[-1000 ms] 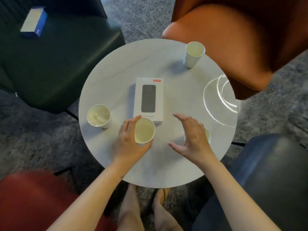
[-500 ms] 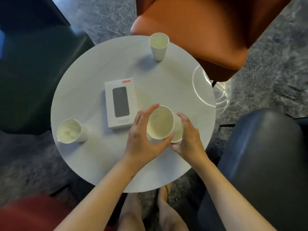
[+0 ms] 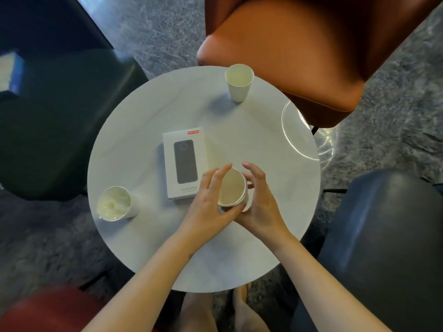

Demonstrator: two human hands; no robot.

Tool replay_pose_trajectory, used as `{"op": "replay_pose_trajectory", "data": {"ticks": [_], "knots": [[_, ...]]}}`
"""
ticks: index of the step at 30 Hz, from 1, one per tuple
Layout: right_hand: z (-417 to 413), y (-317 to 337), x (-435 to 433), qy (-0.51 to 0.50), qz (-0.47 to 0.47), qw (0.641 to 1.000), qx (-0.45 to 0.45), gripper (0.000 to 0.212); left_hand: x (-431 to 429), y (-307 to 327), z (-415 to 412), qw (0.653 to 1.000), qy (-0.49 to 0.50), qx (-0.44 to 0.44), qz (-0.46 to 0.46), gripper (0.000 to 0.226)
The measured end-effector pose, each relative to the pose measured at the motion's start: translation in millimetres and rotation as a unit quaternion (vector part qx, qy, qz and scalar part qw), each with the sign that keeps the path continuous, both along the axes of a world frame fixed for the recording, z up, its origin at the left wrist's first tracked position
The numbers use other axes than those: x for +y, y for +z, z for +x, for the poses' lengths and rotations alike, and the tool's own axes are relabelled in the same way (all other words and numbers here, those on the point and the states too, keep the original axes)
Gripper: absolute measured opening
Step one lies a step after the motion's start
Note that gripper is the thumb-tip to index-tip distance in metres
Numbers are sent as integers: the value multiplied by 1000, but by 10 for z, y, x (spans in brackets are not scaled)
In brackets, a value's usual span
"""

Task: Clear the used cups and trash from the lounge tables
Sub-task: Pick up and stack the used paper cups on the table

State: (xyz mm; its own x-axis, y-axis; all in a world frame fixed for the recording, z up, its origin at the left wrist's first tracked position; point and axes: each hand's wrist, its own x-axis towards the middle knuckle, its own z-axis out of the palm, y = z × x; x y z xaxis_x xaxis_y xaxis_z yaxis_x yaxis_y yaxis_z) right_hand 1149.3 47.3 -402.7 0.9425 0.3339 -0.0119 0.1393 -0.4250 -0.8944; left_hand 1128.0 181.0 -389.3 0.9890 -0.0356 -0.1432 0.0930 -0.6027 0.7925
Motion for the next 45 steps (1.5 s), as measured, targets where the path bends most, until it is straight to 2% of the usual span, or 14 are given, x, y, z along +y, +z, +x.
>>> {"op": "replay_pose_trajectory", "data": {"ticks": [3,7,12,15,20,26,29,35,37,40,45], "knots": [[231,86,243,28,-17,999,4,88,232,105,228,998,43,-22,43,79],[784,186,525,33,-121,990,-71,86,629,342,714,992,90,-34,79,80],[1588,246,686,-100,-166,969,-153,66,1006,472,1302,989,98,-28,103,82],[2001,93,735,-208,-188,949,-142,68,1132,344,1566,990,98,-30,99,83],[2372,-302,811,-282,-157,942,-96,95,1274,85,1807,990,97,-50,90,81],[2468,-511,877,-319,-98,937,-101,87,1332,-50,1905,989,81,-82,89,81],[2326,-443,904,-293,-62,949,-97,91,1251,11,1917,989,75,-98,81,81],[1869,-273,961,-185,-92,968,-139,94,977,265,1913,983,60,-174,9,77],[1712,-234,933,-162,-80,969,-167,94,861,300,1858,985,41,-168,-2,77],[1497,-142,860,-153,-1,976,-154,88,708,276,1681,992,1,-130,3,78],[1129,-40,689,-119,39,986,-114,91,522,190,1249,993,-42,-65,91,73]]}}
